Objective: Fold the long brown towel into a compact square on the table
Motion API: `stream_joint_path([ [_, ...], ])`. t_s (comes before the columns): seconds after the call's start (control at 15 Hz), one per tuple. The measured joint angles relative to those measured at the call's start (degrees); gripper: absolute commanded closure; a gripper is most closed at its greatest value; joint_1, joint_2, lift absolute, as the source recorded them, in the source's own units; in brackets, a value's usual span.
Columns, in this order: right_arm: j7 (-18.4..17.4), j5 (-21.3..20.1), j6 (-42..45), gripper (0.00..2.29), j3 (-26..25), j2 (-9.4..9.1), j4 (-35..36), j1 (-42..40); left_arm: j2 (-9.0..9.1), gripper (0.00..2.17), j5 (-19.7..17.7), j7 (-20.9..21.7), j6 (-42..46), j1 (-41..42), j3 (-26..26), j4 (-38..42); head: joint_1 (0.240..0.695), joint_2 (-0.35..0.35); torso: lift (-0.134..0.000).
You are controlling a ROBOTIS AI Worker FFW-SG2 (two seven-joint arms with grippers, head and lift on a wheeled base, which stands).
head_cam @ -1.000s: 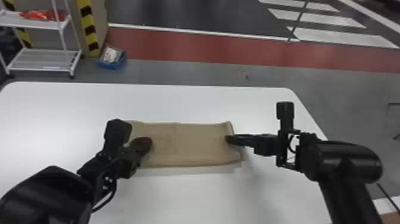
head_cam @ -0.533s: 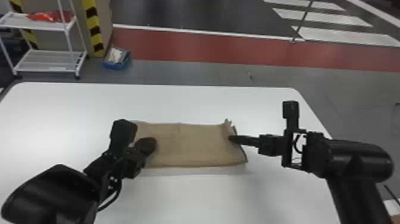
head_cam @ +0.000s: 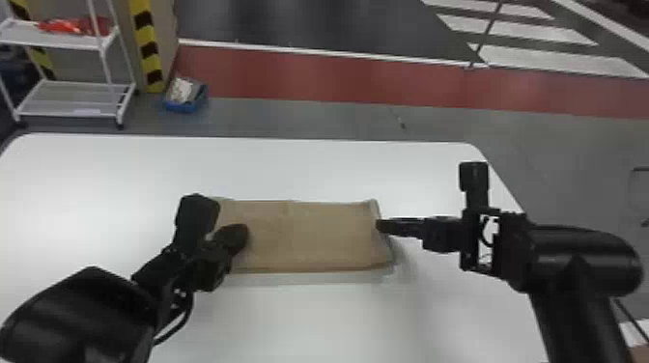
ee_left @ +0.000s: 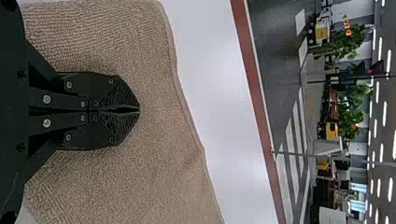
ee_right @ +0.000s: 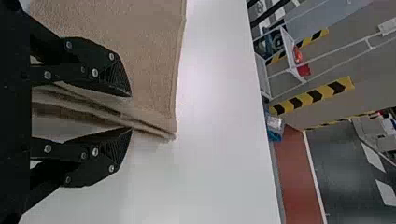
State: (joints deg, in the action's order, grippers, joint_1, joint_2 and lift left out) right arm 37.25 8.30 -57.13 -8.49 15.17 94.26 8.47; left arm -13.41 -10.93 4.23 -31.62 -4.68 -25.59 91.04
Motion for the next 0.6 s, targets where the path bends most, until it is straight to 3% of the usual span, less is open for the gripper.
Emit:
stream_joint_path([
  [0.6, -0.08, -3.26, 3.67, 0.48, 3.88, -0.32, -4.81, 1.63, -0.02, 1.92, -0.01, -0.1, 0.04, 0.52, 0.23, 0.32, 0.695, -0.195, -0.124],
])
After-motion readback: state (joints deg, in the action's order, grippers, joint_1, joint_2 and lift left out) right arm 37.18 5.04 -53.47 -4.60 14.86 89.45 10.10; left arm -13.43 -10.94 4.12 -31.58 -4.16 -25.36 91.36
